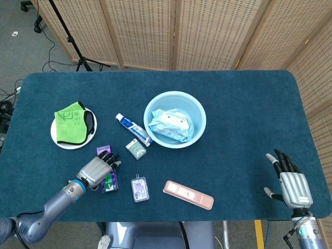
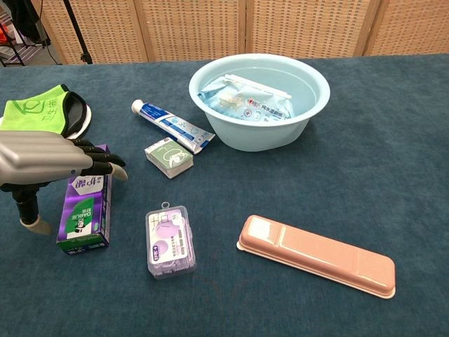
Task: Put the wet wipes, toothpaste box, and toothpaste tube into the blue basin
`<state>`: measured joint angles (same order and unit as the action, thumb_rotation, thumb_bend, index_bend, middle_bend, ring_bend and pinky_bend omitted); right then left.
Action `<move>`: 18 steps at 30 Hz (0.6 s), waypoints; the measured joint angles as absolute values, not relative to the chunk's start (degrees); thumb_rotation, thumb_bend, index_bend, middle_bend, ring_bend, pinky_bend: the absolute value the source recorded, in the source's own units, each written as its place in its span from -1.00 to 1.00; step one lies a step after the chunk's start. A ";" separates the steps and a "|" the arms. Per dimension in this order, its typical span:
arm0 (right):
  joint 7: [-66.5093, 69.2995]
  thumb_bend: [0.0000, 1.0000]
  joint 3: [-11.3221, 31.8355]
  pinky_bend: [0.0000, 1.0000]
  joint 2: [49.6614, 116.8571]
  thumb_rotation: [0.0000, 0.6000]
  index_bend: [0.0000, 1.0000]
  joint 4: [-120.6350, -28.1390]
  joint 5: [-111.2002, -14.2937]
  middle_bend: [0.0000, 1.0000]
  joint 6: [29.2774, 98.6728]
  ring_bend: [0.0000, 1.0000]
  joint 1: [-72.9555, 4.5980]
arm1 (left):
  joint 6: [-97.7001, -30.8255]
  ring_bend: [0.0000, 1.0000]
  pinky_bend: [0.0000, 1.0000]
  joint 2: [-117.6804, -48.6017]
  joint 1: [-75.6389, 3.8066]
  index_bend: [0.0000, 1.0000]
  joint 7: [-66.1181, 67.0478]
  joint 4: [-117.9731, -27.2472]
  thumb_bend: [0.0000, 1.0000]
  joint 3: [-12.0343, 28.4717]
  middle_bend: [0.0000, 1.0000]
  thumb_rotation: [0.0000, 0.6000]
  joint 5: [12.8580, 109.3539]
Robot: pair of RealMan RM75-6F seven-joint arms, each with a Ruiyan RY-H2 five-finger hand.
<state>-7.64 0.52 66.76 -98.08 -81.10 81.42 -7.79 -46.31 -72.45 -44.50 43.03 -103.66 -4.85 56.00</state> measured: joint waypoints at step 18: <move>-6.51 -0.58 1.35 -0.60 66.25 1.00 -0.75 -98.76 -81.92 -0.94 81.62 -1.00 -6.97 | -53.04 -0.36 -0.40 -77.23 -41.30 0.24 40.90 -97.35 -0.47 -7.62 -0.40 1.00 66.40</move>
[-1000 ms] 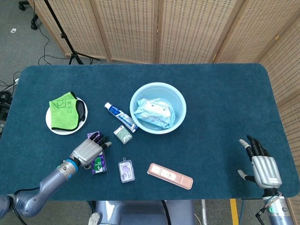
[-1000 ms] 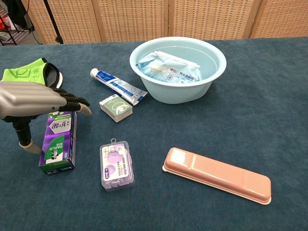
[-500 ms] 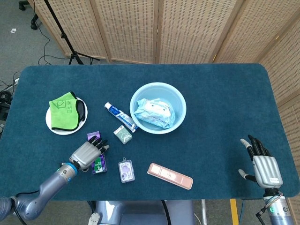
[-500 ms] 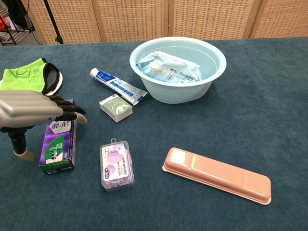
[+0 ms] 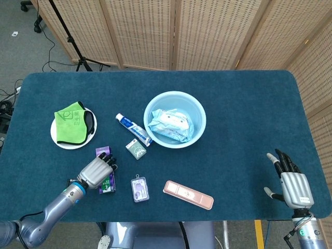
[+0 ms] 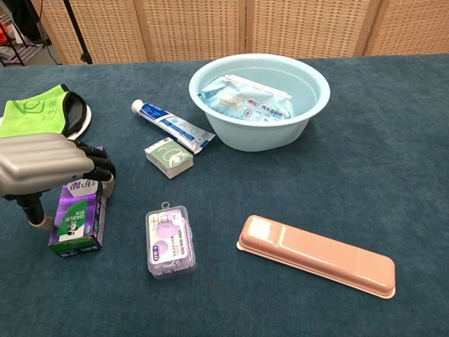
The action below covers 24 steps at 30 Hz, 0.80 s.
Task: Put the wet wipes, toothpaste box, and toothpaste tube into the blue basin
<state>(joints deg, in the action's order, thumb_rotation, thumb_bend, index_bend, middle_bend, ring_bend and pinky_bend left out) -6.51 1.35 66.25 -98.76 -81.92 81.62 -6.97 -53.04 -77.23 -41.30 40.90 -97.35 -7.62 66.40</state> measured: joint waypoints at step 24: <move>-6.34 -0.58 2.11 -0.60 66.28 1.00 -0.75 -98.49 -81.41 -0.94 80.49 -1.00 -6.67 | -59.56 -0.22 -0.31 -75.11 -38.52 0.41 34.34 -95.88 -0.41 -3.05 -0.23 1.00 75.28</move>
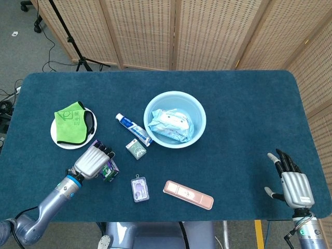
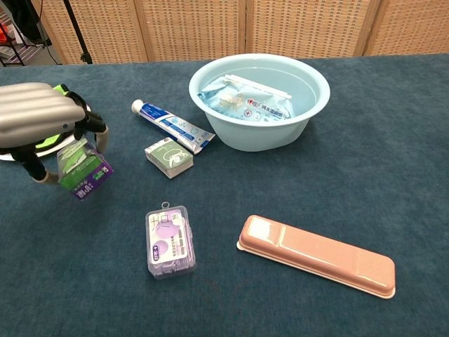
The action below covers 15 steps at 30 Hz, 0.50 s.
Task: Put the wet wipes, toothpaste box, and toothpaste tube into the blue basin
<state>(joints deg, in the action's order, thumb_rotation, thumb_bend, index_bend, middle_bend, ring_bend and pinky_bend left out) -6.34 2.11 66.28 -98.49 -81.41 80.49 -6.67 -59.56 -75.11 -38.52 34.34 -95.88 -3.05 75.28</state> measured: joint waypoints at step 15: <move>-4.87 -0.58 3.59 -0.60 66.37 1.00 -0.75 -96.27 -77.74 -0.94 77.81 -1.00 -7.25 | -57.95 -0.19 -0.30 -74.33 -42.37 0.45 37.37 -98.01 -0.40 3.98 -0.20 1.00 69.19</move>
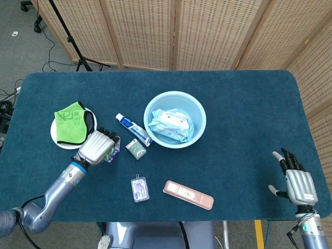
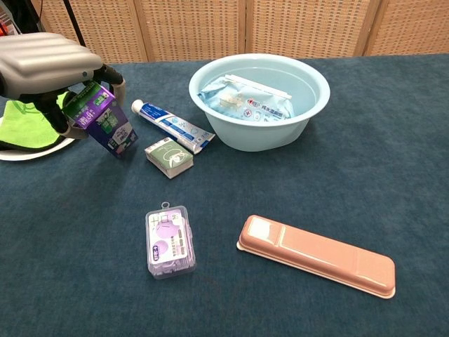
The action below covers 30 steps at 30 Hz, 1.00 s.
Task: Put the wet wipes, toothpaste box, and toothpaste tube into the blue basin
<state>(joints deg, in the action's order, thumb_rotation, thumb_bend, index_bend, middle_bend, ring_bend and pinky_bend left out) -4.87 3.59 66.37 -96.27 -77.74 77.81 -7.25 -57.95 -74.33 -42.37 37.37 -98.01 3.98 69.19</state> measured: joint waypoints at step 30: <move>-0.70 -0.58 4.88 -0.60 65.58 1.00 -0.75 -94.54 -75.26 -0.94 75.39 -1.00 -7.53 | -62.52 -0.10 -0.24 -74.61 -48.86 0.53 42.86 -101.81 -0.37 14.02 -0.13 1.00 63.44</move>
<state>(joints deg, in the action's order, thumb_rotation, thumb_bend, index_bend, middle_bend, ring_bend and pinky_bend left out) -0.70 4.88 65.58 -94.54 -75.26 75.39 -7.53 -62.52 -74.61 -48.86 42.86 -101.81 14.02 63.44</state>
